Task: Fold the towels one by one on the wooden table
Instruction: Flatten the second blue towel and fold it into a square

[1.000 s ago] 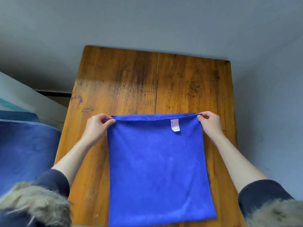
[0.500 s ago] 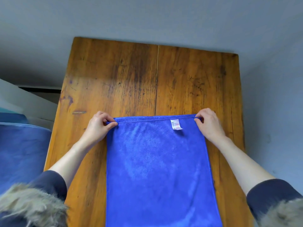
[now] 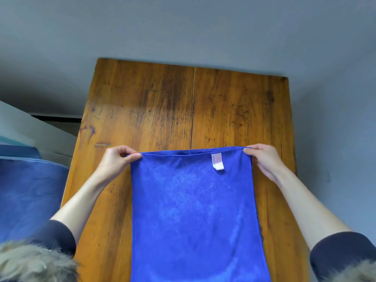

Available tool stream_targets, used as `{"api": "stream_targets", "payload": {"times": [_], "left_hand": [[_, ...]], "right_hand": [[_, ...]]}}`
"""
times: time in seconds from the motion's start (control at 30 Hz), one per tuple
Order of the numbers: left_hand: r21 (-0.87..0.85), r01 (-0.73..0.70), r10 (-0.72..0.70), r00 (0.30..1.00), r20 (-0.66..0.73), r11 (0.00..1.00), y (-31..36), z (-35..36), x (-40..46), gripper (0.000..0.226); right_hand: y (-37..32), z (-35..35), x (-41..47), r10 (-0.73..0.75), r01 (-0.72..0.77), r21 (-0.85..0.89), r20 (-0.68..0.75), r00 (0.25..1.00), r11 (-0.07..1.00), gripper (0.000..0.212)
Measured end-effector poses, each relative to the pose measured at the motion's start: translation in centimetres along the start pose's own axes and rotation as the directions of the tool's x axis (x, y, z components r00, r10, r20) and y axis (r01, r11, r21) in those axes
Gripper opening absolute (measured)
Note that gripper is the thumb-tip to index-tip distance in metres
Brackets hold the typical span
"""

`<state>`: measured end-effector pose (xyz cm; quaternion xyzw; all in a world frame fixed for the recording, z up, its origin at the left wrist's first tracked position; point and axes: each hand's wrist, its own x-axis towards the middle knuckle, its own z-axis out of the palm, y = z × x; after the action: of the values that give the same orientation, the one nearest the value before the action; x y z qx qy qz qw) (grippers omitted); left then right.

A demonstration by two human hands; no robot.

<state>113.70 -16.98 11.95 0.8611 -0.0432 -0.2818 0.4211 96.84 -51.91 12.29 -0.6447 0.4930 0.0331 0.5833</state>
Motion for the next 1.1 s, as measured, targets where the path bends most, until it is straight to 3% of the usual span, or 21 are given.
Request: {"api": "stream_targets", "payload": {"times": [0.17,0.47,0.67,0.87,1.1], "left_hand": [[-0.017,-0.034,0.035,0.999,0.022,0.999,2.9,-3.6,-2.4,0.009],[-0.008,-0.265,0.264,0.964,-0.040,0.964,11.7,-11.9,-6.6,0.010],[0.025,-0.505,0.506,0.859,-0.085,0.863,17.7,-16.7,-9.9,0.023],[0.105,-0.667,0.675,0.721,-0.157,0.738,20.9,-20.0,-13.7,0.017],[-0.009,-0.657,0.635,0.733,-0.243,0.754,21.9,-21.2,-16.0,0.016]], "right_hand": [[-1.9,-2.5,-3.4,-0.018,0.007,0.154,0.069,0.997,0.988,0.005],[-11.5,-5.9,-11.7,-0.278,0.234,0.384,0.064,0.958,0.893,0.007],[-16.8,-7.1,-18.4,-0.433,0.421,0.446,-0.082,0.898,0.790,0.015],[-19.3,-6.8,-23.2,-0.524,0.540,0.522,-0.194,0.829,0.660,0.018],[-20.8,-7.4,-26.0,-0.593,0.625,0.444,-0.228,0.772,0.642,0.017]]}}
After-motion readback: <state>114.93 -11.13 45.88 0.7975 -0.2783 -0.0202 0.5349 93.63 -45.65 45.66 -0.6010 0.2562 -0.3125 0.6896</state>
